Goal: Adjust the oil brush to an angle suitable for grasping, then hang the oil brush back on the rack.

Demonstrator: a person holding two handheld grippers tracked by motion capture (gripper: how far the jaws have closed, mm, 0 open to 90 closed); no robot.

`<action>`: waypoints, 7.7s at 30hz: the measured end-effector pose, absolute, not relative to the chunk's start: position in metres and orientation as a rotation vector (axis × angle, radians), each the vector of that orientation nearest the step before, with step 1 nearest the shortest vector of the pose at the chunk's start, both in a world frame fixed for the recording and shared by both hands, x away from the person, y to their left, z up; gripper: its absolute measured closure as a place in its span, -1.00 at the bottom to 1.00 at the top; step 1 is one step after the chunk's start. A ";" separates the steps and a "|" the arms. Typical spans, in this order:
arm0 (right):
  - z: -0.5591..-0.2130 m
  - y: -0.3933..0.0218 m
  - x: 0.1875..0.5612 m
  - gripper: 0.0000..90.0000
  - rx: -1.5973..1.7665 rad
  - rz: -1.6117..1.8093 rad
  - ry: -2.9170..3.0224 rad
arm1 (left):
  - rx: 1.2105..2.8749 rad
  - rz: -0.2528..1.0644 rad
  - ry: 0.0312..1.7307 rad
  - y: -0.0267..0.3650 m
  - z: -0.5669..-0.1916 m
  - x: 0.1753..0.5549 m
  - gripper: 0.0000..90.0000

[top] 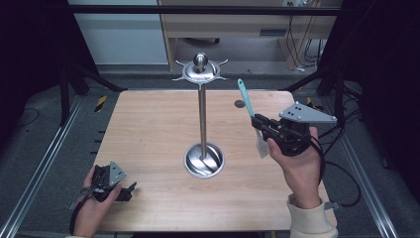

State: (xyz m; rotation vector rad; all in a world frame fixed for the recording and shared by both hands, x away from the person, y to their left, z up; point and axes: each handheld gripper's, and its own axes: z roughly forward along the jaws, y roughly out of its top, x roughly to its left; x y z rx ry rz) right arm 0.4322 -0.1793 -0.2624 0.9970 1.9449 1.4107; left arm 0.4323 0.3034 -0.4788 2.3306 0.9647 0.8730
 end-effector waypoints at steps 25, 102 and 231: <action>-0.251 -0.171 0.421 0.83 0.872 1.525 1.935 | 2.337 0.870 0.962 0.303 -0.479 0.432 -0.92; -0.264 -0.146 0.460 0.75 0.872 1.566 2.000 | 2.350 0.859 0.970 0.302 -0.482 0.432 -0.92; -0.440 -0.224 0.524 -0.71 1.347 1.023 2.003 | 2.334 0.869 0.962 0.303 -0.479 0.433 -0.92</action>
